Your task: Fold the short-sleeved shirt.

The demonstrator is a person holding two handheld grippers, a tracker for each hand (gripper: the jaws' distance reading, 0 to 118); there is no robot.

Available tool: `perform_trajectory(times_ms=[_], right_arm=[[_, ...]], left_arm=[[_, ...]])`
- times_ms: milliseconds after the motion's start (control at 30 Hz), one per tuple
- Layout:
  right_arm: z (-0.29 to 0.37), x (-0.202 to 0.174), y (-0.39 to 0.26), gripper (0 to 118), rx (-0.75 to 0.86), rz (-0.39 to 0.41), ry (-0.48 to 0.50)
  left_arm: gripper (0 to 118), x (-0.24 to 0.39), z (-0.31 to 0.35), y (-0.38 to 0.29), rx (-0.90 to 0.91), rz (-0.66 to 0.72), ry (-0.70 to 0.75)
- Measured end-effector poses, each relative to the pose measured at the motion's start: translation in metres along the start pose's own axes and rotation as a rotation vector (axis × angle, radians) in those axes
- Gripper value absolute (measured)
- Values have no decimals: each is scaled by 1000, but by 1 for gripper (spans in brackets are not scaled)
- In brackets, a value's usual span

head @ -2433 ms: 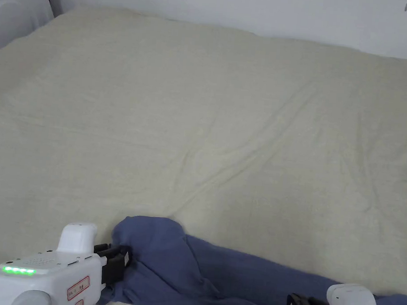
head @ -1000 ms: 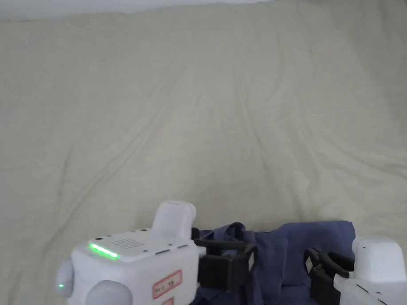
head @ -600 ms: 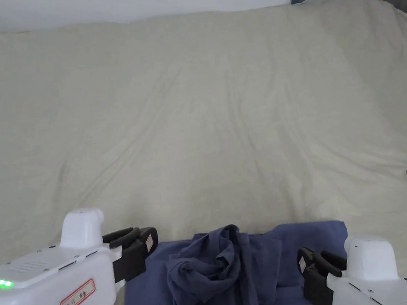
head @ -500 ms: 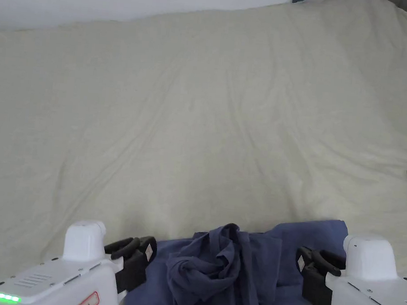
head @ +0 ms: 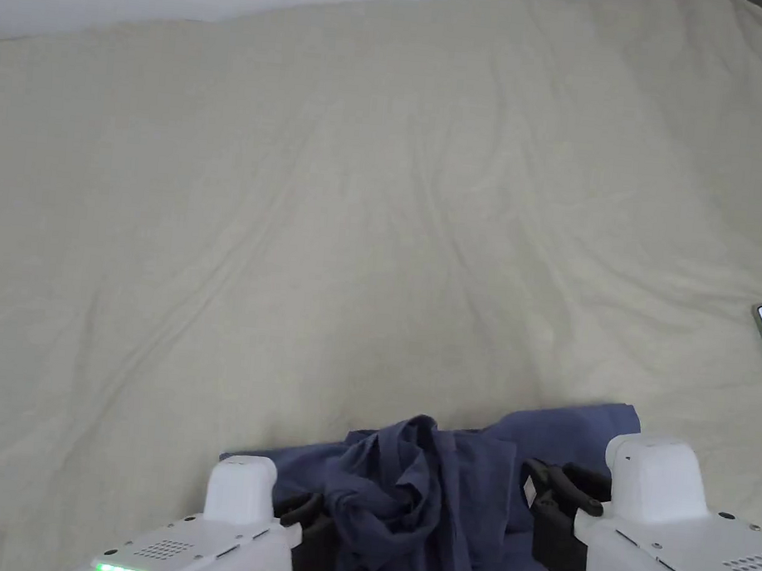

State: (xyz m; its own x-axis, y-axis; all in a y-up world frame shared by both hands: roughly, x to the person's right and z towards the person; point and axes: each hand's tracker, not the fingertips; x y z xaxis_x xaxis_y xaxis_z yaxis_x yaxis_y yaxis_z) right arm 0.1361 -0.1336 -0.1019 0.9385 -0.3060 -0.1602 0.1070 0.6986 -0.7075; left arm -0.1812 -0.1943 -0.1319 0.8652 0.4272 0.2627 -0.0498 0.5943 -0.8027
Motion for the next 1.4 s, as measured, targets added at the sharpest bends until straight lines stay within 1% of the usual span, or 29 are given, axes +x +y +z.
perform_trajectory(times_ms=[33,67,133,167,233,300,333,433,467,500,567,667,700,767,800,867,967,1033,1067,1100,1133,1200,1233,1267,1300,1333,1367,1400], right_arm=[[-1,1,0,4,-1,-4,0],[-1,2,1,4,-3,-8,4],[-1,5,0,4,-4,-14,4],[-1,7,0,4,-5,-16,5],[-1,11,0,4,-9,-20,-2],[-1,16,-1,4,-9,-34,-9],[0,18,0,4,-9,-45,-7],[0,24,0,4,-5,-70,-7],[0,24,0,4,-4,-70,-11],[0,24,0,4,-3,-70,-17],[0,24,1,4,-4,-67,-16],[1,20,3,4,0,-56,-11],[2,18,5,4,2,-51,-11],[3,14,6,4,8,-45,-11],[3,12,7,4,9,-44,-9],[2,7,8,4,10,-35,-4],[2,-2,10,4,9,-6,1],[1,-9,12,4,12,8,2],[1,-11,13,4,14,12,3],[1,-14,14,4,16,16,5],[0,-17,15,4,16,19,8],[-2,-24,16,4,17,27,6],[-4,-28,17,4,19,34,2],[-5,-32,18,4,20,41,-1],[-7,-35,19,4,24,47,0],[-8,-38,20,4,26,49,3],[-9,-41,22,4,24,49,9],[-10,-44,23,4,24,52,16]], left_arm=[[0,5,0,1,-4,-19,-30],[0,30,-31,3,1,-35,-30],[0,52,-50,4,-33,-53,-90],[0,48,-54,6,-41,-64,-90],[0,65,-69,9,-67,-128,-76],[0,77,-79,11,-64,-135,-80],[0,74,-74,14,-81,-123,-113],[0,80,-77,14,-89,-117,-138],[0,84,-80,15,-85,-117,-141],[0,70,-69,12,-87,-113,-145],[0,72,-70,11,-92,-110,-185],[0,73,-70,12,-90,-134,-193],[0,81,-58,10,-88,-133,-189],[0,83,-51,12,-45,-113,-196],[0,83,-58,11,-22,-108,-191],[0,63,-14,19,14,-106,-156],[0,47,11,23,91,-66,-98],[0,23,41,26,121,-39,-59],[0,40,18,26,116,-12,-45],[0,39,19,26,121,29,-22],[0,10,37,20,137,62,3],[0,1,37,13,163,142,24],[6,3,32,12,174,175,23],[24,-32,70,5,182,217,37],[64,-41,79,1,189,262,41],[91,-47,82,-2,182,285,46],[104,-49,80,-6,165,315,44],[102,-60,74,-11,143,325,26]])
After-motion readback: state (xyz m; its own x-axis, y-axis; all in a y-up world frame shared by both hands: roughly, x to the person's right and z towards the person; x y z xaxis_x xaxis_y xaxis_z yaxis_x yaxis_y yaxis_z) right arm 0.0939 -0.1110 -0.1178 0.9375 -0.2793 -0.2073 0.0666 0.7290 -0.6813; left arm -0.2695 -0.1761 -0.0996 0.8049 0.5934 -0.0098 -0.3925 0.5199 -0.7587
